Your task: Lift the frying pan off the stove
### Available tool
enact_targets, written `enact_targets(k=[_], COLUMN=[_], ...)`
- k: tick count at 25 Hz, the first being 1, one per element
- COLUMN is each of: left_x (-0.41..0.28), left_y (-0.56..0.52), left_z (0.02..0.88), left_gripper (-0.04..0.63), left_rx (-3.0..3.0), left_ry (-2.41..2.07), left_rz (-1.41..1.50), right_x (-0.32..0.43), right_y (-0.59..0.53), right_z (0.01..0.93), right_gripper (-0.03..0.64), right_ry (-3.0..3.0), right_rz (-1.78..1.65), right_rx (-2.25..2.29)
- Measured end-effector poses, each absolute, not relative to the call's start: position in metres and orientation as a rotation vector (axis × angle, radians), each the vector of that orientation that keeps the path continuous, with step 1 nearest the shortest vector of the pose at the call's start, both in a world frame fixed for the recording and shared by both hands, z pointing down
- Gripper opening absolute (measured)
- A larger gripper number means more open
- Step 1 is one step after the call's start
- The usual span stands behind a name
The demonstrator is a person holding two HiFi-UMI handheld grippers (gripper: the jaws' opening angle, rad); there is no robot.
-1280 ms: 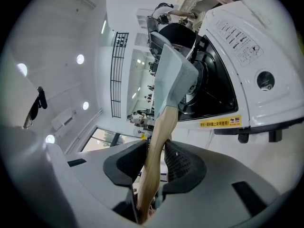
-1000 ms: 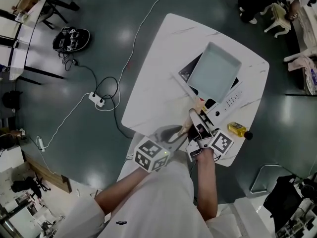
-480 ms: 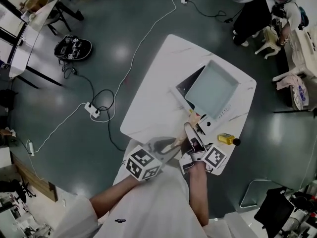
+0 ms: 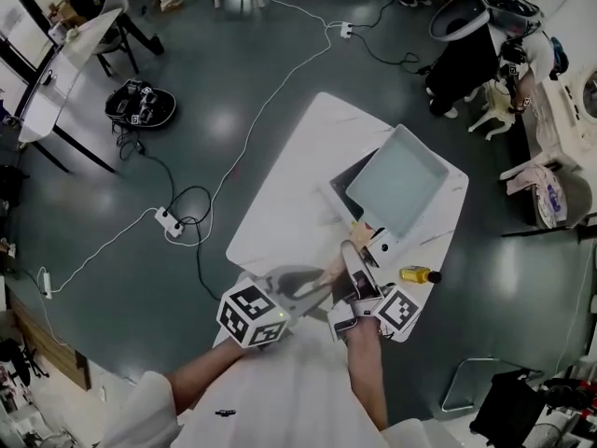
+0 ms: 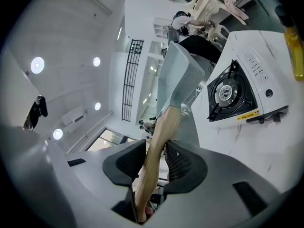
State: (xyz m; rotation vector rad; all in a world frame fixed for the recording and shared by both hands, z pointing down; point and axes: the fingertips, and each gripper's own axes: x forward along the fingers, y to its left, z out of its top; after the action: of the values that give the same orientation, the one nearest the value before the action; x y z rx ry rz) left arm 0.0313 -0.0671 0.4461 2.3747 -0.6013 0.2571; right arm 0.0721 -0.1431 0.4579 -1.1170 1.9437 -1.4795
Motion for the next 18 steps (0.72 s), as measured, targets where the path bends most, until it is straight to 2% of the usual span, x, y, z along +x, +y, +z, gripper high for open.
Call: enact_targets(k=[18], left_x=[0.014], left_y=[-0.047], left_z=[0.427], left_gripper=[0.111], left_rx=[2.419], left_ry=[-0.627], left_rz=[0.255], right_x=[0.056], right_y=[-0.122], right_z=[0.437], right_gripper=[0.123], right_ry=[1.975], right_rz=[-1.467], right_rx=[-1.088])
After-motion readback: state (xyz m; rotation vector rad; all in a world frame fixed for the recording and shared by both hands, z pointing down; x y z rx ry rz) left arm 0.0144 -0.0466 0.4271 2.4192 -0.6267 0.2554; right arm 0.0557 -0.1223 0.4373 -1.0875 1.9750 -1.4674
